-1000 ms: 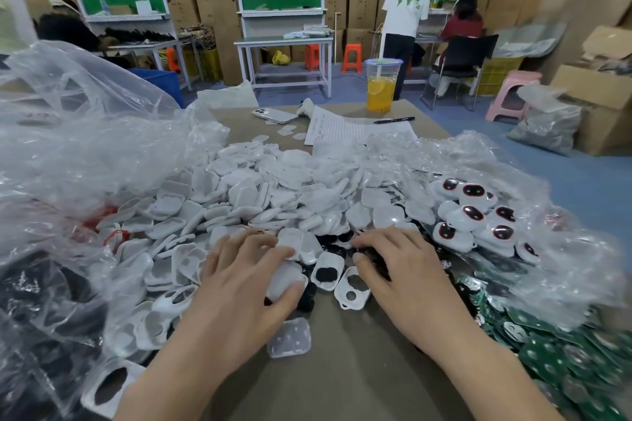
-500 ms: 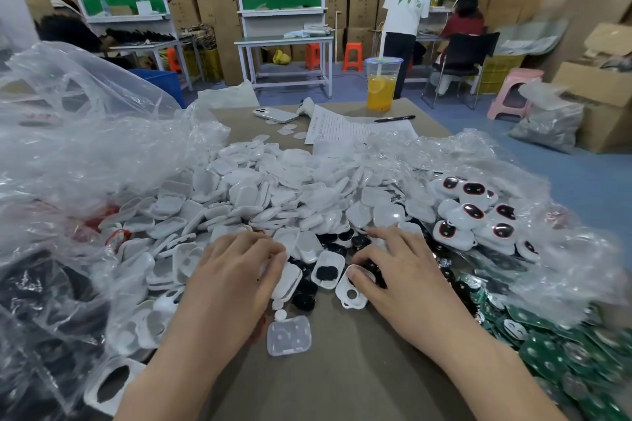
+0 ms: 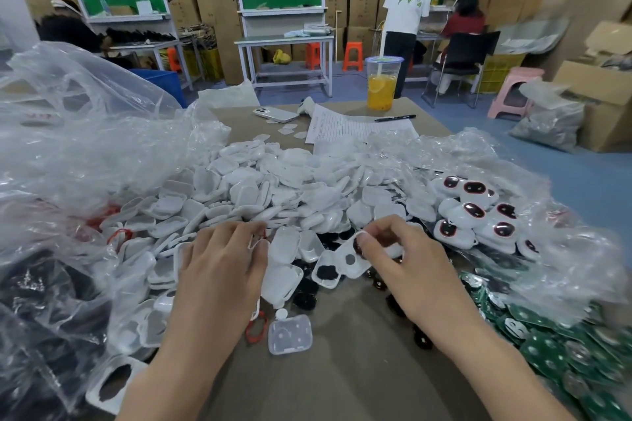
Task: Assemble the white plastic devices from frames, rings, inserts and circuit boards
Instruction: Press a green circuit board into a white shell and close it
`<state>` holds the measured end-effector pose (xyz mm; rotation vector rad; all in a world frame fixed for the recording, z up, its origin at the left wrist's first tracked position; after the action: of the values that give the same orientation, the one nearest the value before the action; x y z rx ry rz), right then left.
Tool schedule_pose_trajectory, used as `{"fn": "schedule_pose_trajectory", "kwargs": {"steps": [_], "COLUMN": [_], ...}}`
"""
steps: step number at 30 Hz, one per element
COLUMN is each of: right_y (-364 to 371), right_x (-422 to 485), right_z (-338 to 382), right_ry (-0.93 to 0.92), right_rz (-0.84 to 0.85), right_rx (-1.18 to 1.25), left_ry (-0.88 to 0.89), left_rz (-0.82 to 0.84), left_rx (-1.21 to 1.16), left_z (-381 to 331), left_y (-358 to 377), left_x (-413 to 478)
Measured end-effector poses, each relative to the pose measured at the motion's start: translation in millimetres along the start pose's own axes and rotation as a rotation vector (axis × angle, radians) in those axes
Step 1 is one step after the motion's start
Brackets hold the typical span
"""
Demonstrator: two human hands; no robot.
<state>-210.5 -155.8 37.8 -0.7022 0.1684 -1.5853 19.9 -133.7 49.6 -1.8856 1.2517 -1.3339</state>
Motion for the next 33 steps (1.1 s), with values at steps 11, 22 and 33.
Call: {"fn": "schedule_pose_trajectory", "kwargs": {"steps": [11,22,33], "right_y": [-5,-6,-13], "right_x": [4,9,11], "right_z": [3,2,2], "right_ry": [0.155,0.238,0.317], "right_rz": [-0.003,-0.028,-0.033], "right_rx": [0.415,0.641,0.953], "left_ry": [0.173,0.221,0.343], "left_rz": [0.038,0.045,0.248], "left_rx": [-0.147,-0.217,-0.027], "left_z": [-17,-21,-21], "left_y": [6,9,10], "left_x": [-8,-11,-14]}}
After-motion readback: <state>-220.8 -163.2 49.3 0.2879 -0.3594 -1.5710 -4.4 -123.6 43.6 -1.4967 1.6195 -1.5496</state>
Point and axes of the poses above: each hand's wrist, its own x-axis towards the middle knuckle, its own y-axis out of the palm, z = x × y, the point moved 3 cm from there along x, towards the middle knuckle, and after that the axes turned 1 degree about x, right-handed, at the moved point
